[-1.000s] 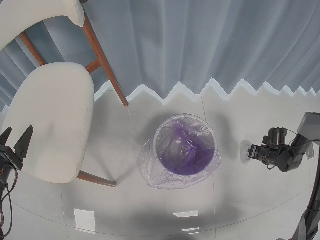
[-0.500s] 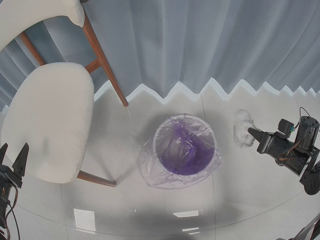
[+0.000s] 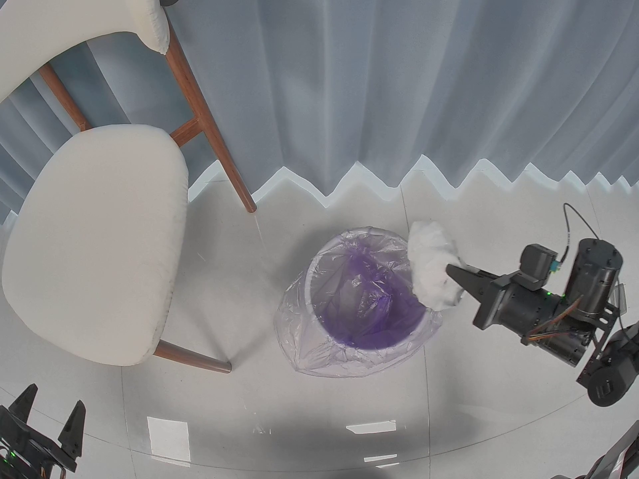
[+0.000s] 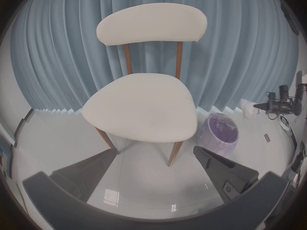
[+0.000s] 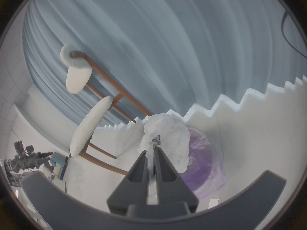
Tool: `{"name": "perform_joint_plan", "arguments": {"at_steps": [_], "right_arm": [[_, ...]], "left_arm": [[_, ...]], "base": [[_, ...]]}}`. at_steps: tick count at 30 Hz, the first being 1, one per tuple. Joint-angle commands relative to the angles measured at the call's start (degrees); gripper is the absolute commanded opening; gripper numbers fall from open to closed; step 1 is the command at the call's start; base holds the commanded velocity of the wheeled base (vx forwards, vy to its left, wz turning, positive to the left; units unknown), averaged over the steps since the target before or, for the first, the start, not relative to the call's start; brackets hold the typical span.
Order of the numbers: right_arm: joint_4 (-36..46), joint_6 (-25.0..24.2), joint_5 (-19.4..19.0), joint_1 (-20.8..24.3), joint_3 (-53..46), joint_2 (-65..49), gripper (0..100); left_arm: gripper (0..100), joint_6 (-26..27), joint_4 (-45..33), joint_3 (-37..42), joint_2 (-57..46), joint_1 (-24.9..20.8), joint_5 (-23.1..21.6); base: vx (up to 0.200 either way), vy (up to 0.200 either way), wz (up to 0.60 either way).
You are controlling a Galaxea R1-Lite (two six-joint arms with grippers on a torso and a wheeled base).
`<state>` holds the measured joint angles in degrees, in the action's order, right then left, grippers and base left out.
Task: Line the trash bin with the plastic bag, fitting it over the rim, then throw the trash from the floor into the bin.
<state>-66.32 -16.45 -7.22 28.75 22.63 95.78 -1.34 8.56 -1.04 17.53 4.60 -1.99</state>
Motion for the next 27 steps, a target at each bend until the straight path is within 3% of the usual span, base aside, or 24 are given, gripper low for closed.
{"name": "perform_joint_plan", "arguments": {"at_steps": [1, 3, 6, 8, 13, 16, 17, 18, 24, 27], "right_arm": [[-6.54, 1.94, -0.25, 6.32, 7.87, 19.18, 0], [-6.81, 2.29, -0.25, 6.5, 8.05, 20.06, 0], [-7.51, 4.49, -0.25, 6.5, 9.19, 23.49, 0], [-7.77, 5.2, -0.25, 6.5, 11.56, 26.47, 0], [-8.39, 5.2, -0.17, 5.36, 14.55, 29.46, 0], [-8.48, 5.28, -0.08, 4.65, 14.9, 30.96, 0], [-8.57, 5.28, 0.01, 4.48, 14.82, 31.84, 0], [-8.74, 5.37, -0.08, 4.3, 14.9, 32.54, 0], [-12.96, 6.25, 0.01, 2.28, 15.78, 36.93, 0], [-14.89, 6.6, 0.01, 1.58, 16.49, 38.87, 0]], "left_arm": [[100, 4.42, -6.36, 1.04, -12.43, -0.55, -3.64], [100, 5.56, -6.36, 1.04, -12.43, -0.55, -4.34], [100, 8.28, -6.18, 1.04, -12.43, -0.55, -0.65], [100, 6.7, -5.92, 1.04, -12.52, -0.38, 3.92], [100, 5.3, -6.27, 1.04, -12.26, 0.06, 4.89], [100, 5.47, -6.62, 0.95, -12.26, -1.08, -1.09], [100, 6.09, -6.62, 0.95, -12.78, -2.75, -6.01], [100, 6.09, -6.71, 0.95, -13.4, -3.8, -7.59], [100, 4.15, -6.62, 0.86, -16.56, -4.24, -6.54], [100, 2.92, -6.36, 1.04, -17.44, -4.42, 6.21]], "base": [[0.0, 0.0, 0.0], [0.0, 0.0, 0.0], [0.0, 0.0, 0.0], [0.0, 0.0, 0.0], [0.0, 0.0, 0.0], [0.0, 0.0, 0.0], [0.0, 0.0, 0.0], [0.0, 0.0, 0.0], [0.0, 0.0, 0.0], [0.0, 0.0, 0.0]]}}
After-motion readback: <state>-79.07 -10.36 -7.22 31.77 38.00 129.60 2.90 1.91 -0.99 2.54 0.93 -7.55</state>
